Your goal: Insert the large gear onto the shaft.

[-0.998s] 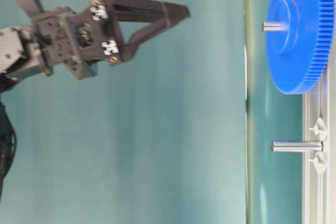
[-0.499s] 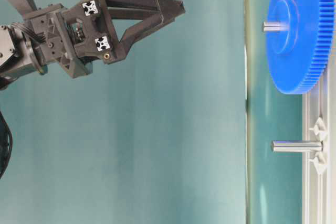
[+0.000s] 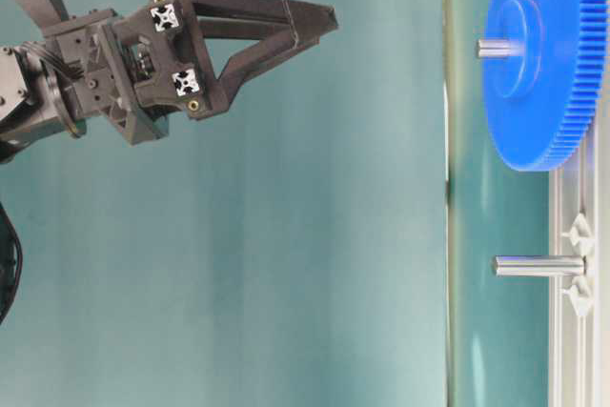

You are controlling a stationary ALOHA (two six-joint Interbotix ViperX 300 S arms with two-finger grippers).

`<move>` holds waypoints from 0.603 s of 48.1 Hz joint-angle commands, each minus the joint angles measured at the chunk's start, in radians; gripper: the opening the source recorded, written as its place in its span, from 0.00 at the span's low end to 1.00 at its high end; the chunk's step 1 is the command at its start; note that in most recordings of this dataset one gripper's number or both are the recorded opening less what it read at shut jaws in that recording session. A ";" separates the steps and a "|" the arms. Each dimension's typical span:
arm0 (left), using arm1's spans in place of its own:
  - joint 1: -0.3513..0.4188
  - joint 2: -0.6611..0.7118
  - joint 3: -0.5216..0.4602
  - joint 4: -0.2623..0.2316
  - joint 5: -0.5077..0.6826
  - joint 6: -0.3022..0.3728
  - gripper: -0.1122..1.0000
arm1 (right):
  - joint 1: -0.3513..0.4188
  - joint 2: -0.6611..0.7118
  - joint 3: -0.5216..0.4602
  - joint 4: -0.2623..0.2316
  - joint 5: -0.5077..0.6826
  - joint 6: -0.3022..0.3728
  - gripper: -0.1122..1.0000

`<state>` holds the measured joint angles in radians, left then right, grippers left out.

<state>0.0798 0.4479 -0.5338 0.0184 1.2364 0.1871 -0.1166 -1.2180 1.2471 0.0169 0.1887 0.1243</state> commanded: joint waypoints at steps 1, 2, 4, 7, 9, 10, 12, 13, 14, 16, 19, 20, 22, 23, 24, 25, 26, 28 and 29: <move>-0.003 -0.043 -0.025 0.003 0.008 -0.011 0.93 | -0.002 0.008 -0.017 0.002 -0.006 0.011 0.17; -0.003 -0.044 -0.025 0.003 0.011 -0.017 0.93 | -0.002 0.008 -0.017 0.002 -0.006 0.011 0.17; -0.003 -0.044 -0.023 0.003 0.014 -0.020 0.93 | -0.003 0.008 -0.017 0.002 -0.006 0.011 0.17; -0.003 -0.044 -0.025 0.003 0.018 -0.023 0.93 | -0.002 0.008 -0.017 0.002 -0.006 0.011 0.17; -0.003 -0.043 -0.023 0.003 0.018 -0.023 0.93 | -0.003 0.008 -0.017 0.002 -0.006 0.011 0.17; -0.003 -0.043 -0.023 0.003 0.018 -0.025 0.93 | -0.003 0.008 -0.015 0.002 -0.006 0.011 0.17; -0.003 -0.043 -0.023 0.003 0.018 -0.025 0.93 | -0.002 0.008 -0.017 0.002 -0.006 0.011 0.17; -0.002 -0.043 -0.023 0.003 0.018 -0.025 0.93 | -0.003 0.008 -0.017 0.002 -0.006 0.011 0.17; -0.003 -0.041 -0.023 0.003 0.018 -0.025 0.93 | -0.003 0.008 -0.017 0.002 -0.006 0.011 0.17; -0.003 -0.040 -0.023 0.003 0.018 -0.025 0.93 | -0.003 0.008 -0.017 0.002 -0.006 0.011 0.17; -0.003 -0.040 -0.025 0.003 0.018 -0.025 0.93 | -0.002 0.008 -0.017 0.002 -0.005 0.011 0.17; -0.003 -0.038 -0.025 0.003 0.018 -0.025 0.93 | -0.002 0.008 -0.017 0.002 -0.005 0.011 0.17; -0.003 -0.037 -0.025 0.003 0.018 -0.026 0.93 | -0.003 0.008 -0.017 0.002 -0.006 0.011 0.17; -0.003 -0.035 -0.025 0.003 0.018 -0.026 0.93 | -0.003 0.008 -0.017 0.002 -0.005 0.011 0.17; -0.003 -0.037 -0.025 0.005 0.018 -0.026 0.93 | -0.002 0.008 -0.017 0.002 -0.005 0.011 0.17; -0.003 -0.037 -0.025 0.003 0.018 -0.026 0.93 | -0.002 0.008 -0.017 0.002 -0.005 0.011 0.17; -0.003 -0.037 -0.025 0.003 0.018 -0.028 0.93 | -0.003 0.008 -0.017 0.002 -0.005 0.011 0.17; -0.003 -0.037 -0.026 0.003 0.018 -0.028 0.93 | -0.003 0.008 -0.015 0.002 -0.006 0.011 0.17; -0.003 -0.037 -0.025 0.003 0.018 -0.029 0.93 | -0.003 0.008 -0.015 0.002 -0.005 0.011 0.17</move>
<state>0.0813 0.4464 -0.5338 0.0199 1.2579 0.1611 -0.1166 -1.2180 1.2456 0.0169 0.1887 0.1243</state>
